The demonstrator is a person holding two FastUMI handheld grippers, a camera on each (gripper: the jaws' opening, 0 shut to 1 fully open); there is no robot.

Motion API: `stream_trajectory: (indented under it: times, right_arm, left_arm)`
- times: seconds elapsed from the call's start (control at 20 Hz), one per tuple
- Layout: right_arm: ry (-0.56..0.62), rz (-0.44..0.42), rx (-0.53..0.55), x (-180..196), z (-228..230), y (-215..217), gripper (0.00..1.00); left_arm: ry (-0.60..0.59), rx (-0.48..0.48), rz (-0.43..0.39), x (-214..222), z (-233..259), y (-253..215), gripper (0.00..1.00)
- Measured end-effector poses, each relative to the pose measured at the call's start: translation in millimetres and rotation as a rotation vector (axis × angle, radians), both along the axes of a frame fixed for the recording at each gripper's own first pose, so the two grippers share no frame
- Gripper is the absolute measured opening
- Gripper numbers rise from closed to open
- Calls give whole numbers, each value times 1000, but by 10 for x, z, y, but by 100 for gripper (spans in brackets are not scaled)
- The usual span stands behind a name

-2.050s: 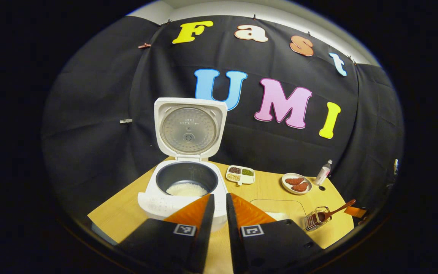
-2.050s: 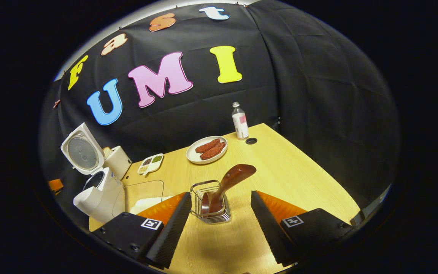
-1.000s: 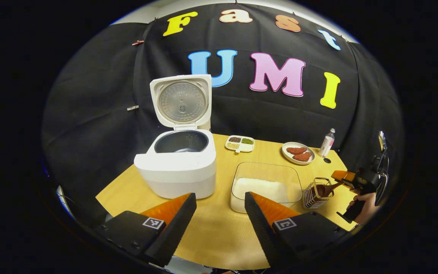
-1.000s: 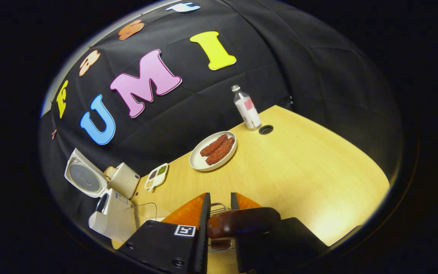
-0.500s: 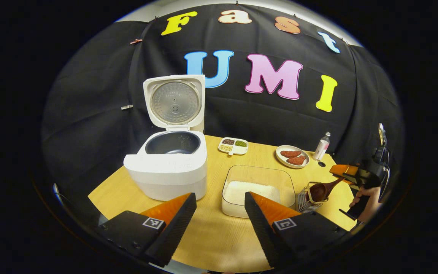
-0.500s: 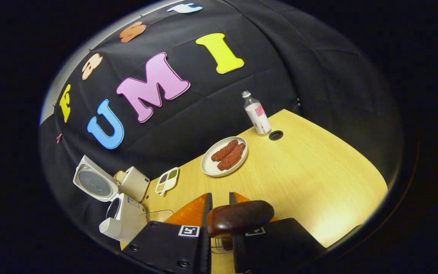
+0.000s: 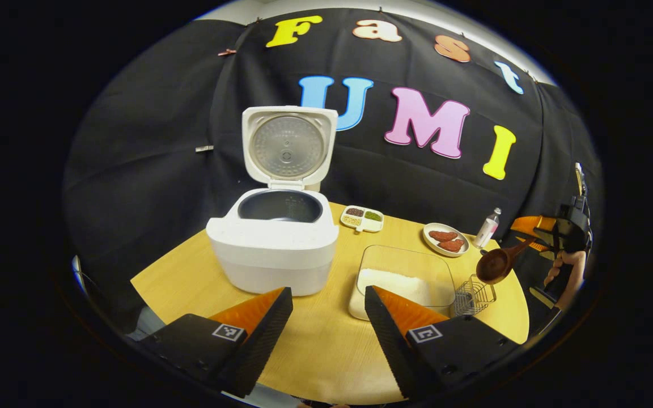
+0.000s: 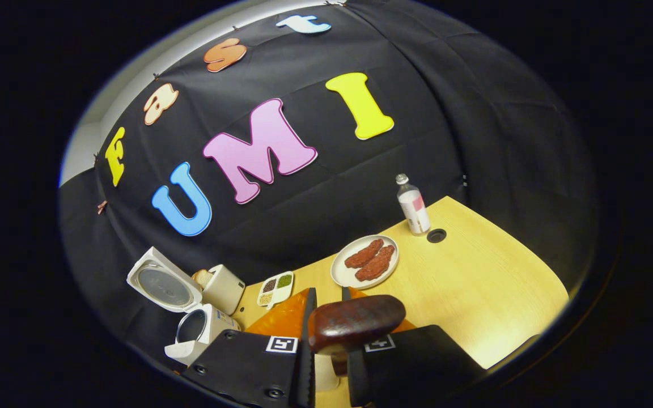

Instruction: Close the left gripper, press the button to open the rice cooker; take a wooden spoon from the chopstick holder with the right hand, scoop a spoonful of rice and pour it into the rice cooker, then put the wooden spoon back into the chopstick holder.

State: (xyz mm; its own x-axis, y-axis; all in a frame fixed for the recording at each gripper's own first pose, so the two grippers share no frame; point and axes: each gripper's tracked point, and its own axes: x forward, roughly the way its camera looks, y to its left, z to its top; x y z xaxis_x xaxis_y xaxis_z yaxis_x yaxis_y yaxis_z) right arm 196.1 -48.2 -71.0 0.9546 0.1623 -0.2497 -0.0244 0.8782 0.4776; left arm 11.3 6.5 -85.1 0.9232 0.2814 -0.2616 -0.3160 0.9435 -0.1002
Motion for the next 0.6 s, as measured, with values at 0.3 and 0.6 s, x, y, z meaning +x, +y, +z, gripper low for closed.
stream_trajectory:
  times: [0.3,0.6]
  right_arm:
    - [-24,71,-19,-27,130,734,22]
    - [-20,154,-131,72,-222,1385,22]
  left_arm:
    - [16,-36,-5,-288,-220,305,90]
    - [44,-66,-18,-442,-407,564,90]
